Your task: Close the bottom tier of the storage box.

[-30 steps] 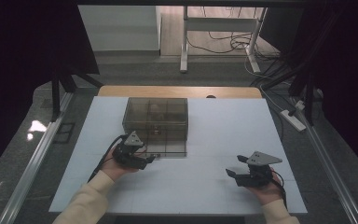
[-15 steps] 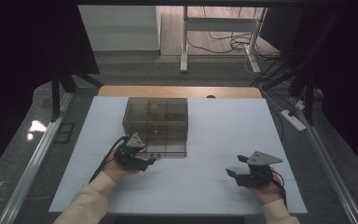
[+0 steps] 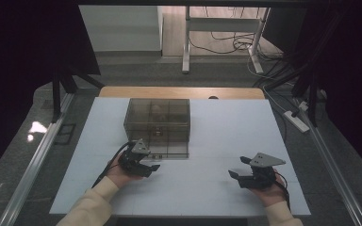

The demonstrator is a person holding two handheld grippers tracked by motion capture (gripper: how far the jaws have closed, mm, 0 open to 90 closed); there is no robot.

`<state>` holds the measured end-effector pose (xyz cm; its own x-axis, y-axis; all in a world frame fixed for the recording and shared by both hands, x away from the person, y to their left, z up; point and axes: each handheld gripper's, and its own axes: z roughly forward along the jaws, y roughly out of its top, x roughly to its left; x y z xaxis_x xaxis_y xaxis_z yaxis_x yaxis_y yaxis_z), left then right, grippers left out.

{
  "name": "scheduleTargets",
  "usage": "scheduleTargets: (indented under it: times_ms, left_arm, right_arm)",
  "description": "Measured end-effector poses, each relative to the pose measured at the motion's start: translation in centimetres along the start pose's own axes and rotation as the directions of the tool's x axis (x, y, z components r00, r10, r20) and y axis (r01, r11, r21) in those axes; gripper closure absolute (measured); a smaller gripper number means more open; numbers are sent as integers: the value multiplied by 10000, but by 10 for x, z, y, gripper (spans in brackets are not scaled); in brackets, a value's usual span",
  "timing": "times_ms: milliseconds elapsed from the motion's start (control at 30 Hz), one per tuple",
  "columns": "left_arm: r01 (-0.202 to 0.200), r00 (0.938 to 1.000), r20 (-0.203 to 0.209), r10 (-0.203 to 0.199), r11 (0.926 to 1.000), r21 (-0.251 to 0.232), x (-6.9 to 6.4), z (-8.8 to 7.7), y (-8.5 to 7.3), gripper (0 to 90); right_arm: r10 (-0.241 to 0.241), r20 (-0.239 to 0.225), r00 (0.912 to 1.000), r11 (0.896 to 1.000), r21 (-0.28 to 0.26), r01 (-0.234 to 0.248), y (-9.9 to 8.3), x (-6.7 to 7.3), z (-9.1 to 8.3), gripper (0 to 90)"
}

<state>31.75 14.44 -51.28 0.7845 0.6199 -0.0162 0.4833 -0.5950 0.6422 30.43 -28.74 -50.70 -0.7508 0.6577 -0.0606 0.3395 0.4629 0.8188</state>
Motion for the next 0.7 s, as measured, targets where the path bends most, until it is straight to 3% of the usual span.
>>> scheduleTargets:
  times_ms: [133,333,400,700]
  left_arm:
    - [-71,10000,10,71,9999,95,0,3,-2,430]
    - [-58,10000,-6,58,9997,245,2,6,-5,829]
    - [-46,10000,-43,47,9995,313,3,7,-5,886]
    - [168,9993,-334,-152,9987,473,8,10,-8,888]
  right_arm:
    - [3,-5,10000,10000,29,-3,0,0,0,266]
    - [-3,-2,10000,10000,27,3,0,0,1,265]
    - [-10,-3,10000,10000,28,10,0,0,1,265]
    - [-12,-18,10000,10000,50,12,0,0,1,265]
